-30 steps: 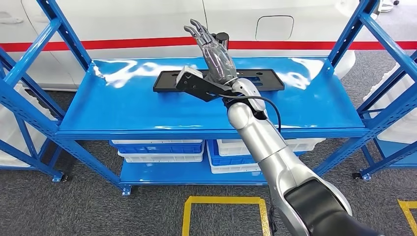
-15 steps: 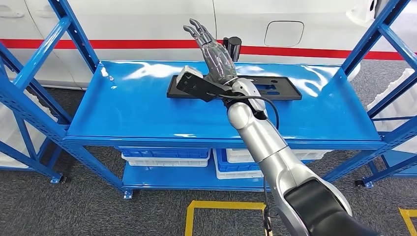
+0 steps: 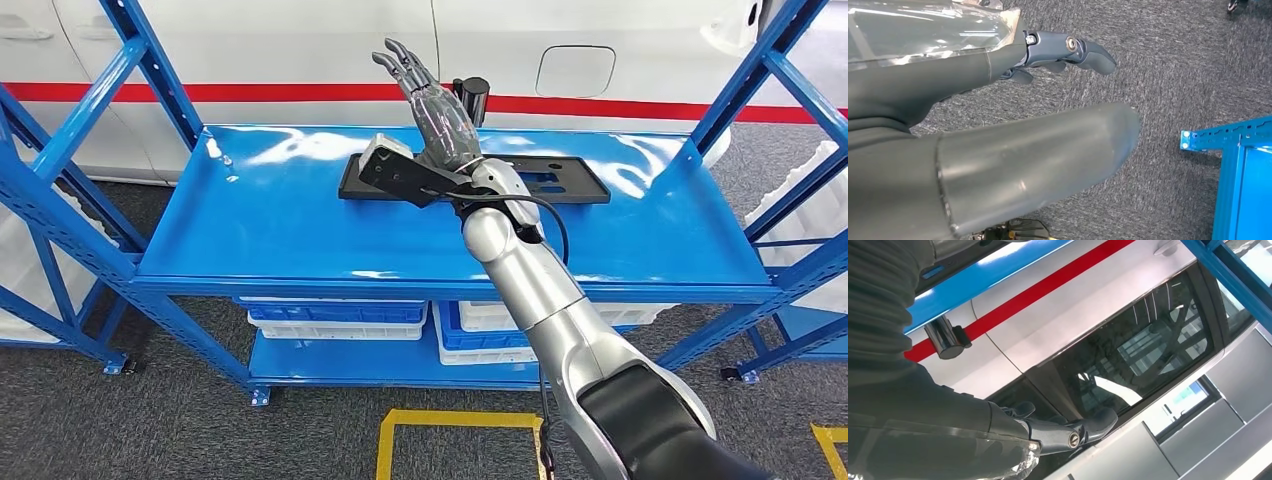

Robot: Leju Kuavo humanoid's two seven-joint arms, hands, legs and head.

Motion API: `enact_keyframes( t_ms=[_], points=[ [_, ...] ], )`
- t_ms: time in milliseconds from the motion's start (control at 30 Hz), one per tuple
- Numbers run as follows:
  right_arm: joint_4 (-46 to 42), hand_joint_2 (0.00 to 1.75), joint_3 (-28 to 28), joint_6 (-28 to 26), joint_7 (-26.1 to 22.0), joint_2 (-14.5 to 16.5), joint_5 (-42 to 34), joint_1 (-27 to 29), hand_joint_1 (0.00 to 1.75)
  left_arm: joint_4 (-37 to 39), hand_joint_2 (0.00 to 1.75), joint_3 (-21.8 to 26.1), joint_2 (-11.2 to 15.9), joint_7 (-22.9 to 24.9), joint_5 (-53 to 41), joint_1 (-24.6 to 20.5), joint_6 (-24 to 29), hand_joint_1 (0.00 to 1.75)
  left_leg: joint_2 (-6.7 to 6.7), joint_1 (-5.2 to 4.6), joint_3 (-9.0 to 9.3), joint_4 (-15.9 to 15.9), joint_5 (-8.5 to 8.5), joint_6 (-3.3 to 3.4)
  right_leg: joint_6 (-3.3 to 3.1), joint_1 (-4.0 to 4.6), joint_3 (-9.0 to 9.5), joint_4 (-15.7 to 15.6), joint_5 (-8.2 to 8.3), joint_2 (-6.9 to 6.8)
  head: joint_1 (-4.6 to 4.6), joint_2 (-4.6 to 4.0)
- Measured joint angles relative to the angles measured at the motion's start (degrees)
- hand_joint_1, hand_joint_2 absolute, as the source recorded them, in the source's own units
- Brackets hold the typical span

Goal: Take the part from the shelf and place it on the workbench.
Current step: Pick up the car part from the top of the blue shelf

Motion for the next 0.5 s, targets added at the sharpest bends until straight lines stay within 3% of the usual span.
enact_keyframes(
  t_ms=[100,200,267,300,367,433,467,500],
  points=[
    [0.14,1.75,0.00,-0.01,-0.30,0.00,-0.33,0.00,0.00,0.01,0.00,0.03,-0.01,-0.11,-0.22,0.08,0.03,0.00,0.01,0.07,-0.01,0.02,0.00,0.00,0.01,0.01,0.16,0.00,0.02,0.00,-0.01,0.00],
    [0.25,1.75,-0.02,-0.08,-0.48,0.12,-0.42,-0.10,0.00,0.02,0.00,0.05,0.09,-0.01,-0.63,0.08,0.09,0.00,0.01,0.03,0.21,-0.18,-0.44,0.66,0.52,-0.37,0.47,-0.52,-0.04,0.01,-0.03,0.00],
    [0.25,1.75,-0.13,-0.13,-0.58,0.25,-0.43,-0.29,0.00,0.02,0.00,0.06,0.07,0.08,-0.82,0.10,0.14,0.00,0.12,0.39,1.22,-1.16,-0.42,1.23,0.61,-0.34,0.08,0.84,-0.74,-0.01,-0.02,0.00],
    [0.27,1.75,-0.21,-0.14,-0.62,0.27,-0.43,-0.42,0.00,0.02,0.00,0.06,0.04,0.11,-0.89,0.09,0.16,0.00,0.20,0.60,1.78,-1.65,-0.37,1.44,0.40,-0.27,-1.12,3.33,-1.72,-0.02,0.00,0.00],
    [0.37,1.75,-0.33,-0.15,-0.66,0.21,-0.44,-0.44,0.00,0.02,0.00,0.06,0.01,0.13,-0.98,0.07,0.16,0.00,0.30,0.76,2.31,-1.96,-0.54,1.67,-0.14,-0.38,-5.76,11.56,-4.67,-0.02,0.01,0.00],
    [0.59,1.75,-0.44,-0.15,-0.66,0.05,-0.45,-0.13,0.00,0.02,0.00,0.08,0.00,0.16,-0.98,0.14,0.17,0.00,0.24,0.83,2.51,-1.92,-0.83,1.46,0.11,-0.59,-9.95,17.68,-6.13,-0.02,-0.01,0.00],
    [0.69,1.75,-0.51,-0.16,-0.66,-0.02,-0.46,0.00,0.00,0.03,0.00,0.09,-0.02,0.19,-0.99,0.18,0.18,0.00,0.17,0.92,2.64,-1.85,-0.99,1.21,0.62,-0.77,-10.47,17.50,-5.38,-0.04,-0.01,0.00],
    [0.78,1.75,-0.57,-0.16,-0.69,-0.08,-0.46,0.04,0.00,0.03,0.00,0.10,-0.05,0.20,-1.03,0.22,0.19,0.00,0.11,1.08,2.82,-1.67,-1.24,0.85,1.35,-1.05,-9.70,14.82,-3.63,-0.07,-0.01,0.00]
  ],
)
